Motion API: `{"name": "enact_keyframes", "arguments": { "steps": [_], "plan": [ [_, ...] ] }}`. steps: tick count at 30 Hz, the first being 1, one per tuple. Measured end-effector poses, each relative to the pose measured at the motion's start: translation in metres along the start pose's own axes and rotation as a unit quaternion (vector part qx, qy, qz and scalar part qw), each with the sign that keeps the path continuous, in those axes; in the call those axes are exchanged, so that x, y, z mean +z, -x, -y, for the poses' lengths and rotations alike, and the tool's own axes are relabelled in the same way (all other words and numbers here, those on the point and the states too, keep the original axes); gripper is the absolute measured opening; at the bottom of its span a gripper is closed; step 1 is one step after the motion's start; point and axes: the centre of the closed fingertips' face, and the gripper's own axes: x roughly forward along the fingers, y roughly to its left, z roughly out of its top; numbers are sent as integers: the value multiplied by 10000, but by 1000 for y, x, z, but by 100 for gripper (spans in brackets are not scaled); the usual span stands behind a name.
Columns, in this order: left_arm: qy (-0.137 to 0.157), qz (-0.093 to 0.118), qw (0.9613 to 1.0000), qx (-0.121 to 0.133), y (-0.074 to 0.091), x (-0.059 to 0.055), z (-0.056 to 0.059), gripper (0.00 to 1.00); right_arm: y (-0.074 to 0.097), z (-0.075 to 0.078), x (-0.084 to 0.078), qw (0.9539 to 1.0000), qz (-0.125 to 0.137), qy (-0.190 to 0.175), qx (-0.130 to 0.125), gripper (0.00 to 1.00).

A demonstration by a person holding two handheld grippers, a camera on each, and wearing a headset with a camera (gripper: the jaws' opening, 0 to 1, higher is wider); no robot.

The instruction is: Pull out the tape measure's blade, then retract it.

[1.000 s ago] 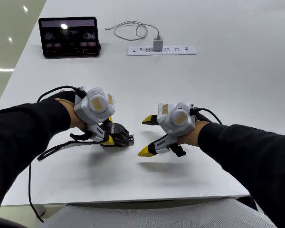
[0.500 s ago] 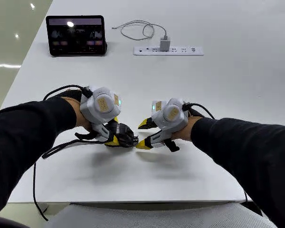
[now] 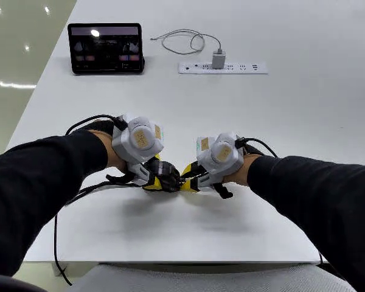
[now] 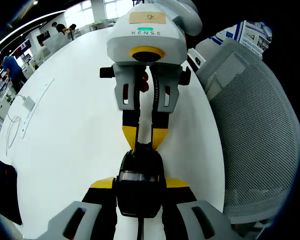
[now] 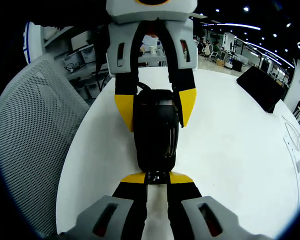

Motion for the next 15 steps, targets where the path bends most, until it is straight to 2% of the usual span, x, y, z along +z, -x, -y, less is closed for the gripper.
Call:
{"name": "enact_keyframes", "arguments": {
  "steps": [5,15],
  "plan": [
    [68,34,10000,17,0,0,0,30,2,1,-2,9999,-99,103,-87,8],
    [84,185,9998,68,0,-1,0,30,9,3,-8,9998,-137,-66,-137,8]
  ]
}}
